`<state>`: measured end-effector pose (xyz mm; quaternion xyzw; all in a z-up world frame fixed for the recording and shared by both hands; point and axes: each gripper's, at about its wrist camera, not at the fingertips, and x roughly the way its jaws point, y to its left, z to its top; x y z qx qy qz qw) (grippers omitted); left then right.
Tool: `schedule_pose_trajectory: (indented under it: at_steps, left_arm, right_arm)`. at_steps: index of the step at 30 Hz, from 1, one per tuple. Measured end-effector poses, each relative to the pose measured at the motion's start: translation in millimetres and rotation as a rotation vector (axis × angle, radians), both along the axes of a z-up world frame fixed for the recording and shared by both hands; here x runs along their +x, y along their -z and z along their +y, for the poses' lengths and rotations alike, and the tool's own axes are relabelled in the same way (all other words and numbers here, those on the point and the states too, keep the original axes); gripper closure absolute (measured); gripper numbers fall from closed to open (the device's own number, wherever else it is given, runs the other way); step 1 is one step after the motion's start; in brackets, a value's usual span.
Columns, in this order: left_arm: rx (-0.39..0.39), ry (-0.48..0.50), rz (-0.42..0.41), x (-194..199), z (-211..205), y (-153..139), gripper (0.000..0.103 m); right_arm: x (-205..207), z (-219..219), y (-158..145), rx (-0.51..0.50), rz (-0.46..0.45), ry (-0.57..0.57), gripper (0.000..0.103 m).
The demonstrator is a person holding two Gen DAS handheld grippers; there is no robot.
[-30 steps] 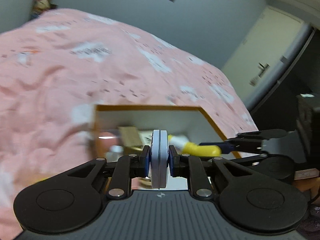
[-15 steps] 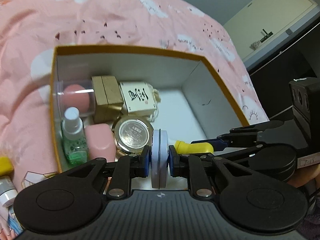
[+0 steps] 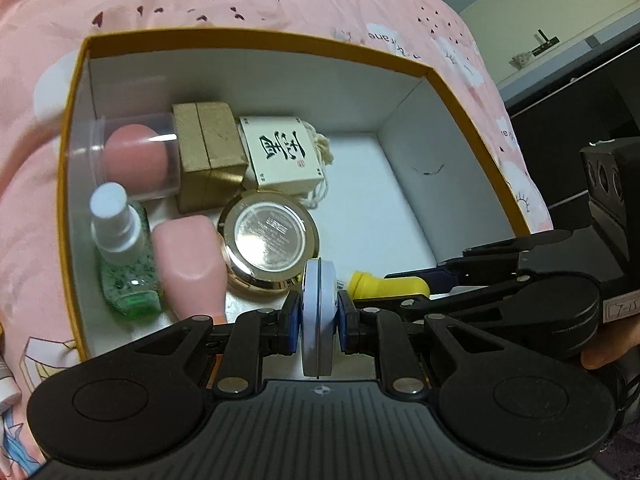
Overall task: Organize rigid objects
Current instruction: 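Open the right tool to drop the yellow bottle while left tool releases the tin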
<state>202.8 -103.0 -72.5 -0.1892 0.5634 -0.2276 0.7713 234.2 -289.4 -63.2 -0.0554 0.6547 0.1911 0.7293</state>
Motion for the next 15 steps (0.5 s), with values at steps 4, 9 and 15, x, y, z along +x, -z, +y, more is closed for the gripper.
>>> schedule_pose_trajectory:
  at_steps: [4,9,15]
  left_arm:
    - [0.025,0.016,0.001,0,-6,2,0.083]
    - [0.050,0.032,0.004,0,-10,4,0.083]
    - [0.082,0.036,0.011,1,-13,5,0.083]
  right_arm:
    - [0,-2,-1,-0.006,-0.005,0.007,0.062]
    - [-2,-5,-8,-0.029,-0.043,-0.001,0.057]
    - [-6,-4,-13,-0.056,-0.095,-0.029,0.055]
